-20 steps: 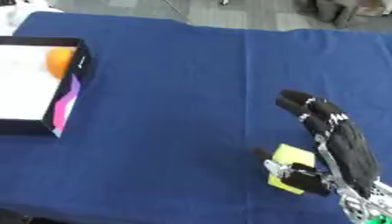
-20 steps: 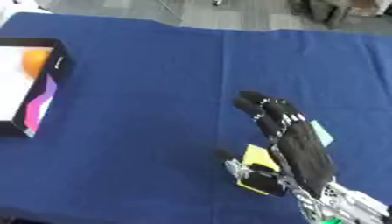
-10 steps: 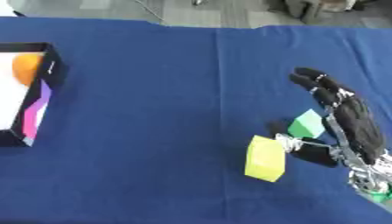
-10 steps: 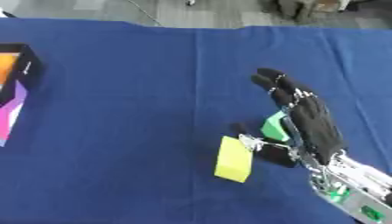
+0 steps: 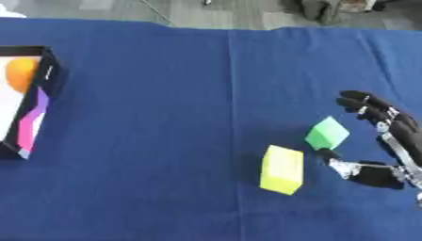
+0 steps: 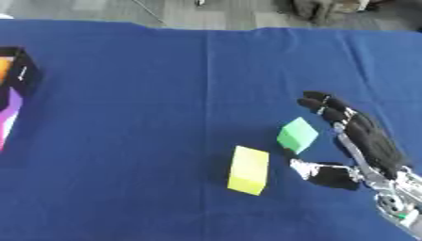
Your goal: Pick up the objects with one hand, pass them to the other hand, and then place them into the box on the other side of the table.
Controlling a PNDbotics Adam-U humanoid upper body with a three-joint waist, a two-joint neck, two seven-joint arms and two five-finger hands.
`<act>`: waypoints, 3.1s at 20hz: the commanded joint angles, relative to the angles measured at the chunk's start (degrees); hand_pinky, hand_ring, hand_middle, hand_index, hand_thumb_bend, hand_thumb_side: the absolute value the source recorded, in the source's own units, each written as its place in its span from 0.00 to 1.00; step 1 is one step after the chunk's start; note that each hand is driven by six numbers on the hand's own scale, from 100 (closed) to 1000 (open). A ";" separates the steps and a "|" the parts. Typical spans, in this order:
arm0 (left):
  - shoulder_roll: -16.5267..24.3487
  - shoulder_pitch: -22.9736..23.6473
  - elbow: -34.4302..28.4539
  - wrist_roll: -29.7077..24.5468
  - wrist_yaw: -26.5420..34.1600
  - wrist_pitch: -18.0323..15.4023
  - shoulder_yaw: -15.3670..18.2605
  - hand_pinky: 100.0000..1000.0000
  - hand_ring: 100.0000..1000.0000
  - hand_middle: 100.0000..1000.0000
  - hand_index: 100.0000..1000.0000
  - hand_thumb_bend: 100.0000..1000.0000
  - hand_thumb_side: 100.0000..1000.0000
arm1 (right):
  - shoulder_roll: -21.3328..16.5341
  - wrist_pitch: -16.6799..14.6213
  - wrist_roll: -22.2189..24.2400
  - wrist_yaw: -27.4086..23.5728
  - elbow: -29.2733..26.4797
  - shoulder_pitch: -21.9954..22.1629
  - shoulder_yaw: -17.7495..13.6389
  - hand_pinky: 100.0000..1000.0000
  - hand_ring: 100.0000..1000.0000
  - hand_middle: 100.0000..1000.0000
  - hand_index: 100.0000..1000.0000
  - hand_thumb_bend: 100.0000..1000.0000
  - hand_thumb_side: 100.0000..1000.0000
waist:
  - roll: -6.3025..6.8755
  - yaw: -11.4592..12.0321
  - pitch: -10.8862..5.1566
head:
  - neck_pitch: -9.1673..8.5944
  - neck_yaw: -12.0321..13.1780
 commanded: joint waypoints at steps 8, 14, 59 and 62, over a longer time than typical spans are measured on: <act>4.80 0.06 -6.46 -2.33 9.67 9.53 1.66 0.96 1.00 0.61 0.83 0.00 0.63 | -5.98 5.07 9.49 -9.64 -0.57 -2.58 -4.98 0.67 0.73 0.86 0.88 0.53 0.18 | 0.04 -0.63 -1.22 | 0.16 -1.30; 10.23 1.07 -4.67 -4.49 34.32 13.71 3.22 0.97 1.00 0.61 0.84 0.00 0.62 | -8.83 17.29 28.38 -15.66 -0.57 -11.77 -5.94 0.80 0.79 0.85 0.87 0.47 0.28 | 0.46 -1.54 -2.75 | 1.40 -1.57; 12.70 0.96 3.01 -8.40 32.43 13.98 -0.98 0.95 1.00 0.60 0.83 0.00 0.60 | 5.29 34.74 47.56 1.03 -0.57 -23.61 11.92 0.79 0.75 0.81 0.88 0.51 0.19 | 0.57 -2.61 -6.50 | 5.47 3.66; 12.44 0.64 3.38 -8.74 31.34 13.75 -1.56 0.95 1.00 0.60 0.83 0.00 0.59 | 5.99 35.22 47.62 0.73 -0.57 -23.28 12.76 0.78 0.74 0.81 0.88 0.51 0.20 | 0.70 -2.22 -6.85 | 5.47 3.25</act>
